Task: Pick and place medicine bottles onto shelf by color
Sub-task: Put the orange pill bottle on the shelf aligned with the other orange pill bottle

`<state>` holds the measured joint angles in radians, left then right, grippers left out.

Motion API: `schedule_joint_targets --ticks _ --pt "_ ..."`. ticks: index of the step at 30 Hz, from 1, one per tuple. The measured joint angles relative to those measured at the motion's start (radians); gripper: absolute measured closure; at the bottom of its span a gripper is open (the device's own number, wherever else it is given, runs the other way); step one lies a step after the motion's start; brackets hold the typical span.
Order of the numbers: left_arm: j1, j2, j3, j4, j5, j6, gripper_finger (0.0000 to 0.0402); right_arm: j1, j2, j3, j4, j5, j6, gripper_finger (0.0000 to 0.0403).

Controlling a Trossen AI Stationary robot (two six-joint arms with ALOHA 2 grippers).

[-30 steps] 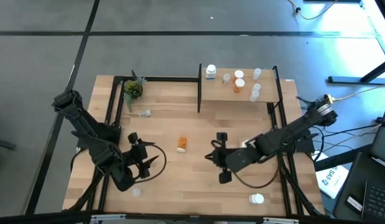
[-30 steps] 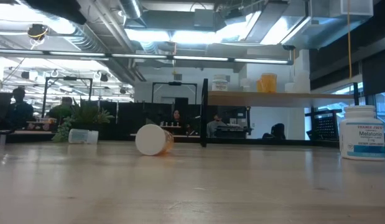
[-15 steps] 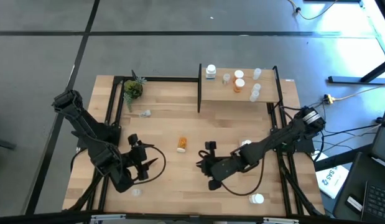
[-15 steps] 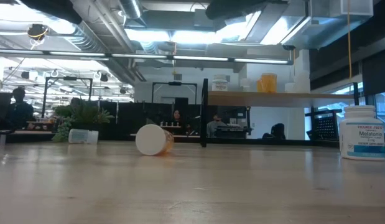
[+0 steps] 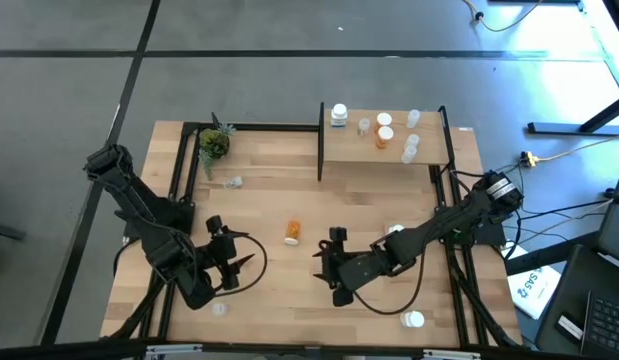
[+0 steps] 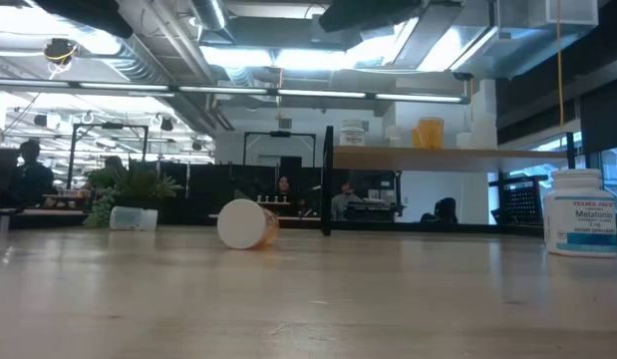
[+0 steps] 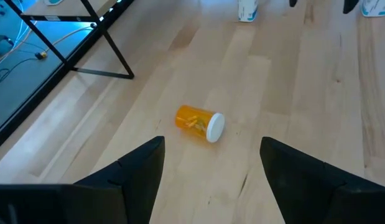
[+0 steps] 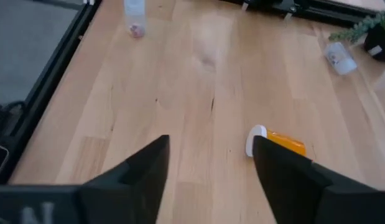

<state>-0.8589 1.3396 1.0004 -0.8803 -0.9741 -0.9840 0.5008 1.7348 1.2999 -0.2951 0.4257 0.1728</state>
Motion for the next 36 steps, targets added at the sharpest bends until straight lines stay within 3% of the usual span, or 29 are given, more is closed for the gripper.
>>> schedule_joint_targets --ticks 5,11,23,27,36 --pt "0.000 0.000 0.000 0.000 0.000 0.000 0.0143 -0.014 0.000 0.000 -0.001 0.008 0.099 0.0132" --pt "0.000 0.000 0.000 0.000 0.000 0.001 0.0143 -0.021 0.000 0.000 0.000 0.019 0.114 0.0124" --pt "0.000 0.000 0.000 0.000 0.000 0.000 0.0143 0.037 0.024 0.000 0.032 0.247 0.109 0.0124" --pt "0.002 0.000 0.000 0.000 0.000 0.000 0.0143 0.052 0.077 0.000 0.114 0.290 0.079 0.0124" --pt "0.002 0.000 0.000 0.002 0.000 0.000 0.0143 0.083 0.206 0.001 0.379 0.497 0.077 0.0124"
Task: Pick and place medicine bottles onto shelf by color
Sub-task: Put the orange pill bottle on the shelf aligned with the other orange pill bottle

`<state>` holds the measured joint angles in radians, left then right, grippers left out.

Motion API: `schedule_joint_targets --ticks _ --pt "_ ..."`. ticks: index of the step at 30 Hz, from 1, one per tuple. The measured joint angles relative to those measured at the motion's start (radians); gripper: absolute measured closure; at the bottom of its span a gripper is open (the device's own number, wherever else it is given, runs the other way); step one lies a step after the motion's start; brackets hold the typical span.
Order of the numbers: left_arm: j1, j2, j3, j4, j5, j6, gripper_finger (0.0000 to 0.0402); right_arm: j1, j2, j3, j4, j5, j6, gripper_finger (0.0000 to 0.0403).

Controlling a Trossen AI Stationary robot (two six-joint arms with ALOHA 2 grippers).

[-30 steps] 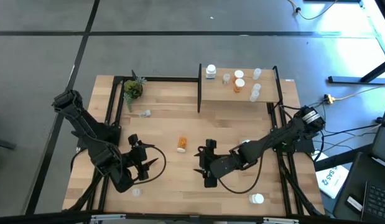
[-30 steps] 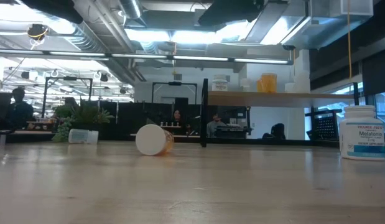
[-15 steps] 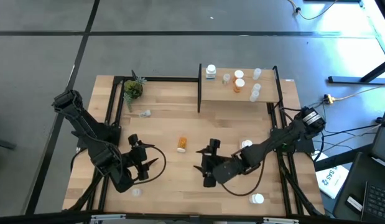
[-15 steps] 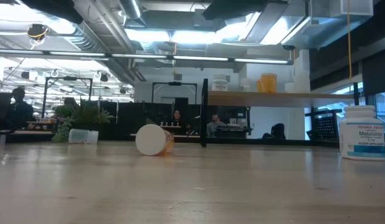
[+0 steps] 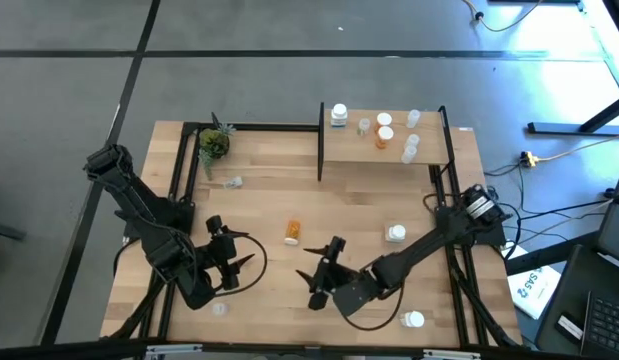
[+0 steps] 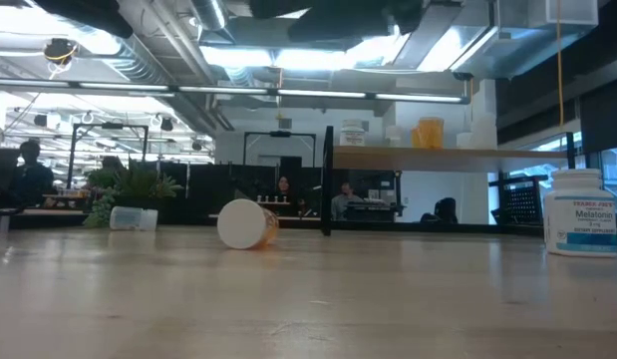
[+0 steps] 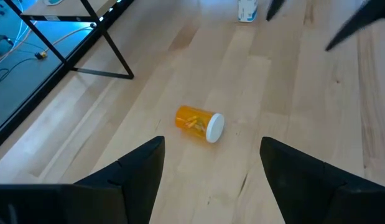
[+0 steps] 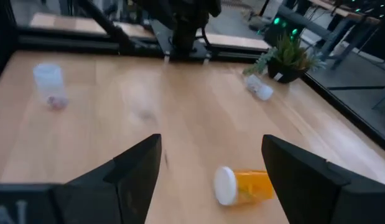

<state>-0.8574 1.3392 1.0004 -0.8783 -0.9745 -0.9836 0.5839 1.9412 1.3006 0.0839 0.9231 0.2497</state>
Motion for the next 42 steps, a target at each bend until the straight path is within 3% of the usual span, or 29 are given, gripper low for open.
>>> schedule_joint_targets --ticks 11,16,23,31,35,42 --pt "0.000 0.000 0.000 0.000 0.000 0.000 0.0143 0.030 0.155 0.000 0.307 0.029 0.008 0.0140" --pt "0.000 0.000 0.000 0.000 0.000 0.000 0.0143 0.030 0.183 0.000 0.322 0.005 0.094 0.0149" --pt "0.000 0.000 0.000 0.000 0.000 0.000 0.0143 0.016 0.193 0.000 0.318 -0.012 0.375 0.0151" --pt "0.000 0.000 0.000 0.000 0.000 0.000 0.0143 -0.038 0.193 0.000 0.317 -0.089 0.427 0.0150" --pt "0.000 0.000 0.000 0.000 0.000 0.000 0.0143 -0.057 0.193 0.000 0.315 -0.094 0.426 0.0128" --pt "0.000 0.000 0.000 0.000 0.000 0.000 0.0143 -0.070 0.193 0.000 0.306 -0.101 0.425 0.0036"
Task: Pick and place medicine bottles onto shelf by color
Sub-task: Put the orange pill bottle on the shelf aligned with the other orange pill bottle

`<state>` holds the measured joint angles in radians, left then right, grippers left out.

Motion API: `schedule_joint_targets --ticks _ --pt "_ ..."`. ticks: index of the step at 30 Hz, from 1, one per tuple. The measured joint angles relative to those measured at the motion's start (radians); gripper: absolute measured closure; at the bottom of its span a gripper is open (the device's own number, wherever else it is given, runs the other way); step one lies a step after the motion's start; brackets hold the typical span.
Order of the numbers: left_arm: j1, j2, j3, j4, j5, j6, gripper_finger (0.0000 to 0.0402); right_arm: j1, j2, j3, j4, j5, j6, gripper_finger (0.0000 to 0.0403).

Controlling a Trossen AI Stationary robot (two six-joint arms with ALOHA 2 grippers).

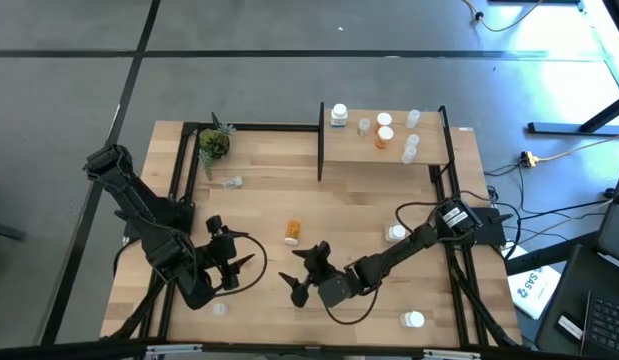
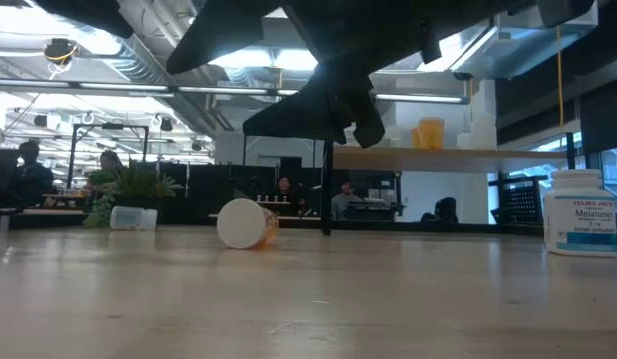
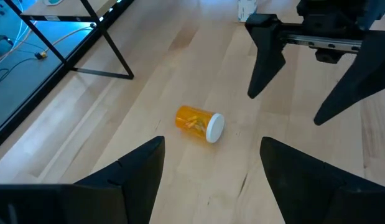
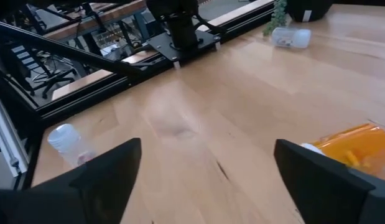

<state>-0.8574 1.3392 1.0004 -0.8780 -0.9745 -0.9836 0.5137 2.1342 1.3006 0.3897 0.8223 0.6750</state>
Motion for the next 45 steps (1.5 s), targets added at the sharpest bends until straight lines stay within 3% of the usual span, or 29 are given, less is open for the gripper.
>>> schedule_joint_targets --ticks 9,17,20,27,45 --pt "0.000 0.000 0.000 0.000 0.000 0.000 0.0143 0.000 0.091 0.031 0.008 0.103 -0.001 0.0010" --pt "0.000 0.000 0.000 0.000 0.000 0.000 0.0143 -0.003 0.233 0.192 0.006 0.258 -0.220 0.0010" --pt "0.000 0.000 0.000 0.000 0.000 0.000 0.0143 -0.003 0.273 0.232 0.011 0.307 -0.235 0.0010" --pt "0.000 0.000 0.000 0.000 0.000 0.000 0.0143 -0.010 0.301 0.240 0.004 0.371 -0.132 0.0010" --pt "0.000 0.000 0.000 0.000 0.000 0.000 0.0143 -0.058 0.303 0.240 -0.165 0.388 0.108 0.0010"
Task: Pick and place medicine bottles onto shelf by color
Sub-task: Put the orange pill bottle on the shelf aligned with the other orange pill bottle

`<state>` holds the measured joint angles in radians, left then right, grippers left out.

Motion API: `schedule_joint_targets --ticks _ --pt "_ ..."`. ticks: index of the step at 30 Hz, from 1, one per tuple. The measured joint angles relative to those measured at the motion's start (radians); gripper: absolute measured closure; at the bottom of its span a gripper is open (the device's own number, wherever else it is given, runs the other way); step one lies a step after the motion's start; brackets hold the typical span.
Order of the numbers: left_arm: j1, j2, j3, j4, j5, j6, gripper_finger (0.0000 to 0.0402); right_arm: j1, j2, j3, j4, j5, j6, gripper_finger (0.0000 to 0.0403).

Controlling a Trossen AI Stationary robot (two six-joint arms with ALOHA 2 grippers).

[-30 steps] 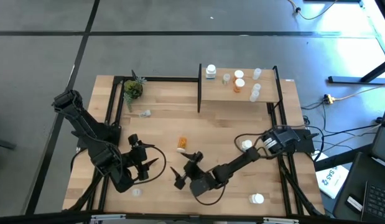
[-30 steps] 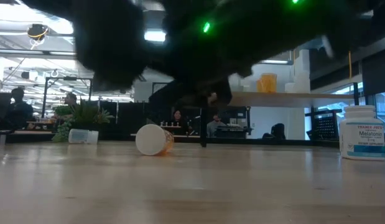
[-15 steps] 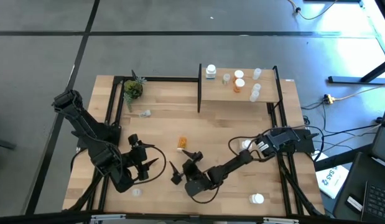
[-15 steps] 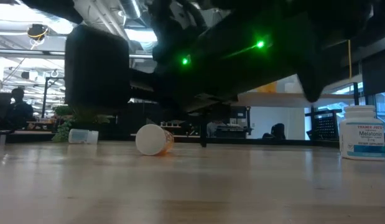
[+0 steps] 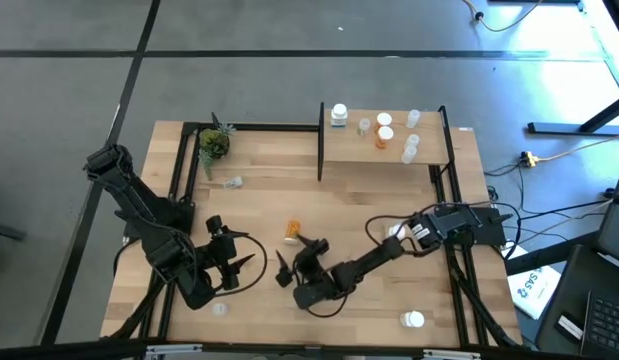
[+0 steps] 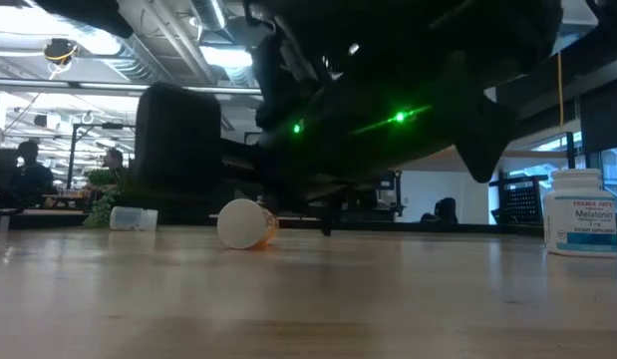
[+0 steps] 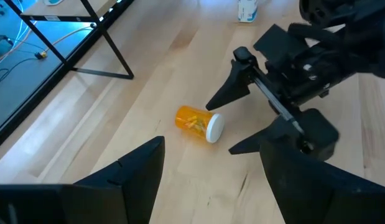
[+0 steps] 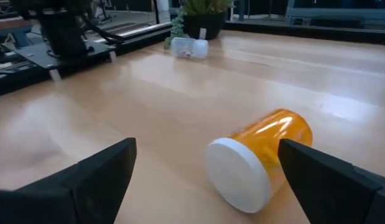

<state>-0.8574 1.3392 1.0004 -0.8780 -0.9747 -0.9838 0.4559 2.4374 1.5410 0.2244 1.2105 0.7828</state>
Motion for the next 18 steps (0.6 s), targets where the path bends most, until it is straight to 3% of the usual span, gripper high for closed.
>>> schedule_joint_targets --ticks 18 --pt "0.000 0.000 0.000 0.000 0.000 0.000 0.0143 -0.045 0.000 0.000 -0.149 -0.042 0.162 0.0010"
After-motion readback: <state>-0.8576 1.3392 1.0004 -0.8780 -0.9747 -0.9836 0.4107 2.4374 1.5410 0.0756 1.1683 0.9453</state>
